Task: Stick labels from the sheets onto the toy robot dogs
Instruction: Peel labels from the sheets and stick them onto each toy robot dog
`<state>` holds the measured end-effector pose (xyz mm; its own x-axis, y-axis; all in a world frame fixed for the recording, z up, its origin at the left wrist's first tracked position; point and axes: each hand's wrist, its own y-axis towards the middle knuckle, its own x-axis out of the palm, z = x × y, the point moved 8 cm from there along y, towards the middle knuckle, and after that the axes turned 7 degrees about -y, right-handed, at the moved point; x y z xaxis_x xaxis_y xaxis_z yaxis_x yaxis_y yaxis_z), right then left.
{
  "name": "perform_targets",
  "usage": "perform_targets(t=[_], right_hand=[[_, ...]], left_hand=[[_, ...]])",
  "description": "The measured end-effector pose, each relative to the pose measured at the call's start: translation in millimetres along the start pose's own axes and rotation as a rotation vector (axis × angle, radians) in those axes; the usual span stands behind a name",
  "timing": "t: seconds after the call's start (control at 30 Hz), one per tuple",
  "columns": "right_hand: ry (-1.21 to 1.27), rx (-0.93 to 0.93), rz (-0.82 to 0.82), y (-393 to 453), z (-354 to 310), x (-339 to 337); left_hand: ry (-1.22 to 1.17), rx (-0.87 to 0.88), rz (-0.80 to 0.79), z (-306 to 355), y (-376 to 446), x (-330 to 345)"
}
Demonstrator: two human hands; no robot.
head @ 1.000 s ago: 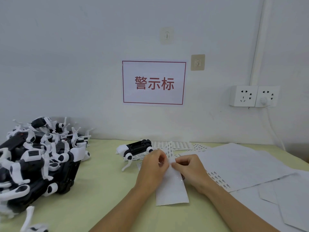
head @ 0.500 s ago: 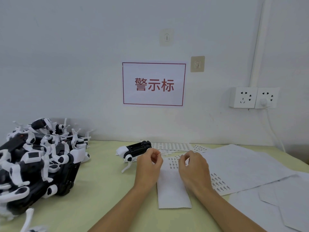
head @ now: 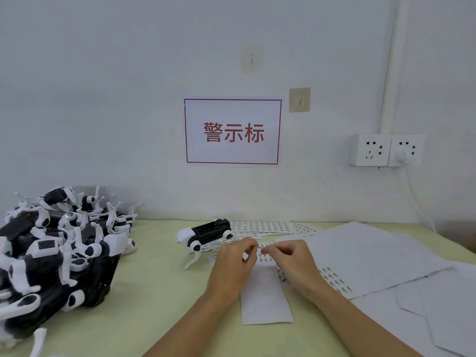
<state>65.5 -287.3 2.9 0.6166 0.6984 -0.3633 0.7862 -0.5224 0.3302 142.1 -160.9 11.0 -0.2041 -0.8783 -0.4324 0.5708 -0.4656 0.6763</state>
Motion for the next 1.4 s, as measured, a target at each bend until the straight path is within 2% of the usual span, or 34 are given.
perform_targets(t=[0.27, 0.4, 0.63, 0.87, 1.0, 1.17, 1.4], right_hand=[[0.080, -0.024, 0.005, -0.5, -2.4, -2.5], [0.083, -0.041, -0.004, -0.2, -3.9, -2.3], [0.081, -0.035, -0.003, 2.6, 2.1, -2.1], [0.022, -0.086, -0.167, -0.8, -3.3, 12.4], [0.017, -0.107, -0.212, -3.9, -6.3, 16.4], [-0.012, -0.123, -0.243, -4.7, -6.4, 20.2], [-0.079, -0.152, -0.241, -4.2, -3.6, 22.6]], left_hand=[[0.021, 0.086, -0.069, 9.5, -0.6, 5.7], [-0.024, 0.070, -0.088, 7.9, -2.0, 7.1], [-0.200, -0.186, -0.011, -10.3, -0.4, -2.1], [-0.608, -0.565, 0.146, -38.3, -1.5, -15.4], [-0.770, -0.715, 0.071, -41.2, -5.3, -2.6], [-0.870, -0.743, -0.022, -37.9, -8.7, 9.2], [-0.892, -0.729, 0.029, -43.6, -9.4, 6.5]])
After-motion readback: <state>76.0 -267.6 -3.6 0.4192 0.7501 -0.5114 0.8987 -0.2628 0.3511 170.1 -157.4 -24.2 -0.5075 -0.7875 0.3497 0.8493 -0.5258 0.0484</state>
